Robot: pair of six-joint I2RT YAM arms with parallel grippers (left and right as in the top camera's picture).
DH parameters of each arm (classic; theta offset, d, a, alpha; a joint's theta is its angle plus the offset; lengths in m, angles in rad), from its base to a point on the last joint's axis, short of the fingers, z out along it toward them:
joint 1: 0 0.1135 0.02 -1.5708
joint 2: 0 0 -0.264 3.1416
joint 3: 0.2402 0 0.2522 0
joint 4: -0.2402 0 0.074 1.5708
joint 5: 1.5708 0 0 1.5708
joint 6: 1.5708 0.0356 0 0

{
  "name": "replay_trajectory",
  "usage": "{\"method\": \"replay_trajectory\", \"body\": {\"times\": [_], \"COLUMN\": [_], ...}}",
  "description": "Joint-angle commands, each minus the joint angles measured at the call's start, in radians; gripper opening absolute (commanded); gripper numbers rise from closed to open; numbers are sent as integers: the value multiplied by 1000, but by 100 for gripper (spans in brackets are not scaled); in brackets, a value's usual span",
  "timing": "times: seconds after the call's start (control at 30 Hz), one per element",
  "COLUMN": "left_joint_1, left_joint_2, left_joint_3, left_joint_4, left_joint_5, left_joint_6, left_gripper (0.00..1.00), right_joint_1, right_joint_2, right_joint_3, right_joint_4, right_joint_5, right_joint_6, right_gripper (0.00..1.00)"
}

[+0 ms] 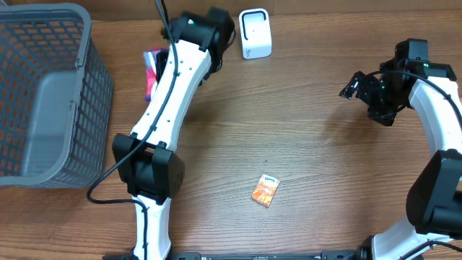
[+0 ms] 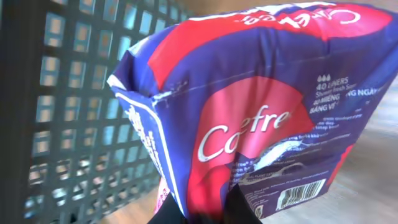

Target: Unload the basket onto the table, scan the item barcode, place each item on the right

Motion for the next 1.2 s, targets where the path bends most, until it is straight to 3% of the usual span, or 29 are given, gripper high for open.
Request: {"method": "replay_trajectory", "body": {"times": [0.0,0.2,0.47,0.53,0.67,0.7,0.87,0.97,1.03,1.17], "left_joint_1": [-32,-110,-227,-252,-303,-313,-328,-328,-323,-300], "left_joint_2": [13,13,13,13,13,13,13,13,13,13], "left_joint_3": [-117,-355,-415,-415,-415,-415,-415,-414,-392,-233], "left_joint_4": [-1,63,86,107,164,175,210,257,275,233], "left_joint_5": [-89,-47,175,209,297,326,461,641,718,856], "left_joint_6": [-53,-89,-89,-85,-41,-32,-31,13,40,139], "left_gripper": [4,4,5,9,32,33,32,20,18,18], "right_joint_1": [0,0,0,0,0,0,0,0,0,0], "right_joint_2": [-29,-29,-29,-29,-29,-29,-29,-29,-29,-29], "right_joint_3": [19,19,19,19,19,19,19,19,19,19], "right_joint_4": [5,5,5,5,5,5,5,5,5,5], "right_joint_5": [5,5,5,5,5,5,5,5,5,5], "right_joint_6": [0,0,0,0,0,0,0,0,0,0], "right_gripper": [100,100,100,100,100,100,100,100,100,100]}}
